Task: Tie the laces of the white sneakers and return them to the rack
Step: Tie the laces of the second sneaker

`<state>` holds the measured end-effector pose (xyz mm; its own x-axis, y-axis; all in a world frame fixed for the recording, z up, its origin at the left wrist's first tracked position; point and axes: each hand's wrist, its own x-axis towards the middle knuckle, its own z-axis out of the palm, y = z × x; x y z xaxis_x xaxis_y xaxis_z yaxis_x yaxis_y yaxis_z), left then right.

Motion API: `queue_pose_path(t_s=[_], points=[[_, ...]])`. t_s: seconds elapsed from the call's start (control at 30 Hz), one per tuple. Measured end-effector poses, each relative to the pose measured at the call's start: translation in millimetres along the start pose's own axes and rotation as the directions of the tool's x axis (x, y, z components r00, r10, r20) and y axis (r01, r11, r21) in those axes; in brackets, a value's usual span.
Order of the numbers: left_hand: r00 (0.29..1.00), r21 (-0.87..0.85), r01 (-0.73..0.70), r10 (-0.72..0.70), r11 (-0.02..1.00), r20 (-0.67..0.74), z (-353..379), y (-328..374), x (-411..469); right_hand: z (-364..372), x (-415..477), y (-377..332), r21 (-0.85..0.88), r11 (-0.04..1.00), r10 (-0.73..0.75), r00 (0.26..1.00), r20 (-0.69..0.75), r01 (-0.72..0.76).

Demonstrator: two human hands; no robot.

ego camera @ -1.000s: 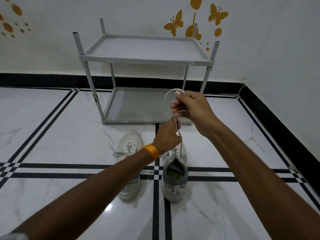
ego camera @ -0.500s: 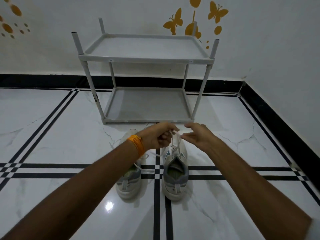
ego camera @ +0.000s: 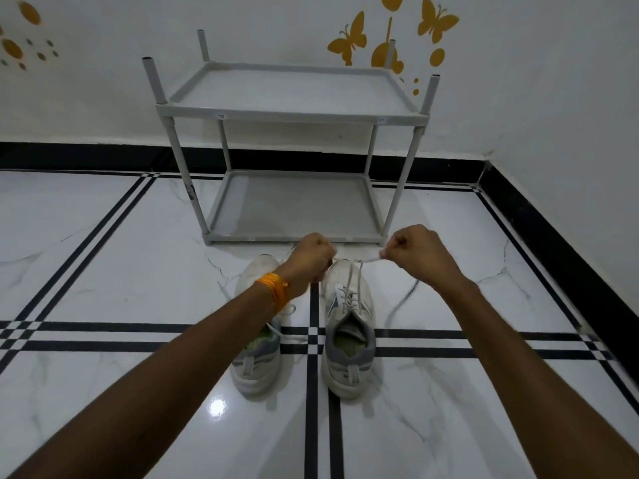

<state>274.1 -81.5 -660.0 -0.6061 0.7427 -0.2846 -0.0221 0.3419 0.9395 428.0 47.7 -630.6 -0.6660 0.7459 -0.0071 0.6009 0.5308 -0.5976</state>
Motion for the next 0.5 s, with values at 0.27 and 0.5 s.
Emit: queue_pose_path(t_s=[0.27,0.5], points=[[0.981,0.973,-0.025,0.194,0.231,-0.021,-46.4,-73.8,3.3,45.7,-22.3,50.9,-0.699,0.711,0.186,0.979,0.087,-0.073],[0.925,0.959,-0.264,0.307,0.099,0.224,-1.6,-72.5,-3.7,70.1,-24.5,57.3,-0.591,0.807,0.156,0.969,0.193,-0.012]])
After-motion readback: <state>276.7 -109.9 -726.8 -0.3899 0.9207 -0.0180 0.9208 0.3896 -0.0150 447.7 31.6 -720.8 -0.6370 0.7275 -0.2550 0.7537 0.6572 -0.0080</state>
